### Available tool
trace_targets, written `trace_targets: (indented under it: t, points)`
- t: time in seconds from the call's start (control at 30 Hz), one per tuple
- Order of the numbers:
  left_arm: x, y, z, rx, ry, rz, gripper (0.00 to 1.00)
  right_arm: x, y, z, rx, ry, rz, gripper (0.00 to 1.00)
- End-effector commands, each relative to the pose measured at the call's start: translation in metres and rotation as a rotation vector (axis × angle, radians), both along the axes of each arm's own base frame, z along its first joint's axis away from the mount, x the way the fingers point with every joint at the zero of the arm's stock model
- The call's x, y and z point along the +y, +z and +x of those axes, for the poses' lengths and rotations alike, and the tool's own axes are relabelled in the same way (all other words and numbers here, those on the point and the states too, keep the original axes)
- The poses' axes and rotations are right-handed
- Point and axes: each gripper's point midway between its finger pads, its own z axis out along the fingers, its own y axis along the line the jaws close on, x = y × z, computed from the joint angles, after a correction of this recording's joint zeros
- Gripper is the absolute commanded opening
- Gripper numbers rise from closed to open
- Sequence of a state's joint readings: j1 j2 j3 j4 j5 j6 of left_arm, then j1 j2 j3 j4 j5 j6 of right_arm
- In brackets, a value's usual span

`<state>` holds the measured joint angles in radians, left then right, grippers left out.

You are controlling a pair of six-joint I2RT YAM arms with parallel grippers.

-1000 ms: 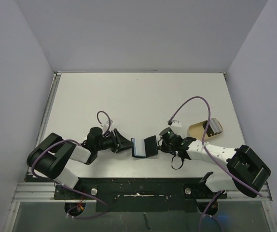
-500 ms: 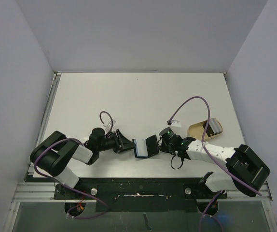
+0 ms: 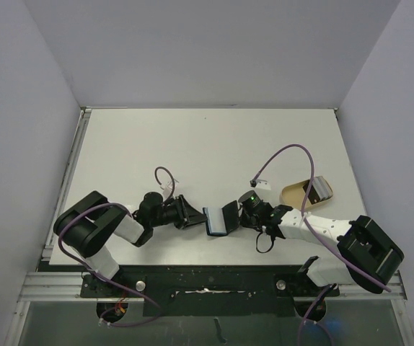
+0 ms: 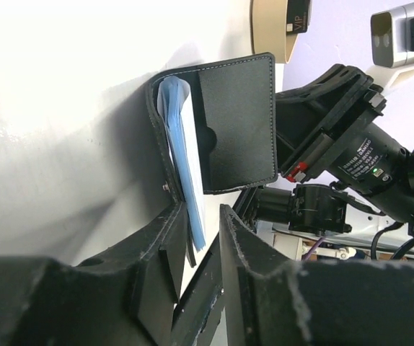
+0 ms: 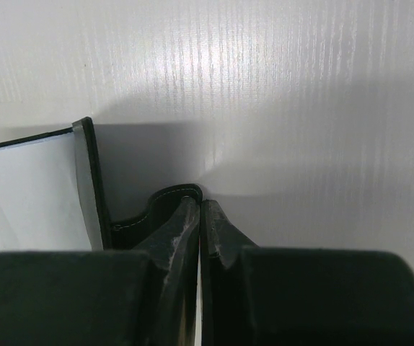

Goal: Put the credit cards into the card holder
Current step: Open the card holder at the center of the board.

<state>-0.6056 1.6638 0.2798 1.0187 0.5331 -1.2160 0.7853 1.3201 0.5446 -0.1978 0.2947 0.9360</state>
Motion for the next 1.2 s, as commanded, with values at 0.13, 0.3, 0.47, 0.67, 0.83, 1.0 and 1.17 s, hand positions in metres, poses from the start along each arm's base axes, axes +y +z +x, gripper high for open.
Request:
trace_targets:
  t: [0.13, 0.3, 0.47, 0.67, 0.83, 1.0, 1.17]
  points:
    - [-0.011, 0.010, 0.017, -0.122, 0.005, 0.015, 0.16, 0.005, 0.009, 0.003, -0.030, 0.000, 0.027, 0.00]
    - [-0.010, 0.007, 0.018, -0.134, -0.003, 0.054, 0.03, 0.005, 0.014, 0.004, -0.037, 0.002, 0.024, 0.00]
    - [-0.004, 0.002, 0.019, -0.133, 0.024, 0.096, 0.00, 0.005, 0.018, 0.003, -0.033, 0.001, 0.025, 0.02]
    - [0.001, 0.006, 0.017, -0.144, 0.039, 0.111, 0.00, 0.008, 0.039, 0.003, -0.034, -0.005, 0.034, 0.23]
    - [0.001, 0.007, 0.017, -0.148, 0.039, 0.120, 0.00, 0.007, 0.066, 0.005, -0.052, -0.014, 0.043, 0.32]
    - [0.001, 0.006, 0.017, -0.151, 0.036, 0.124, 0.00, 0.021, 0.105, 0.011, -0.119, 0.027, 0.099, 0.35]
    - [-0.012, 0.017, 0.019, -0.166, -0.002, 0.088, 0.08, 0.043, 0.117, 0.015, -0.149, 0.086, 0.110, 0.35]
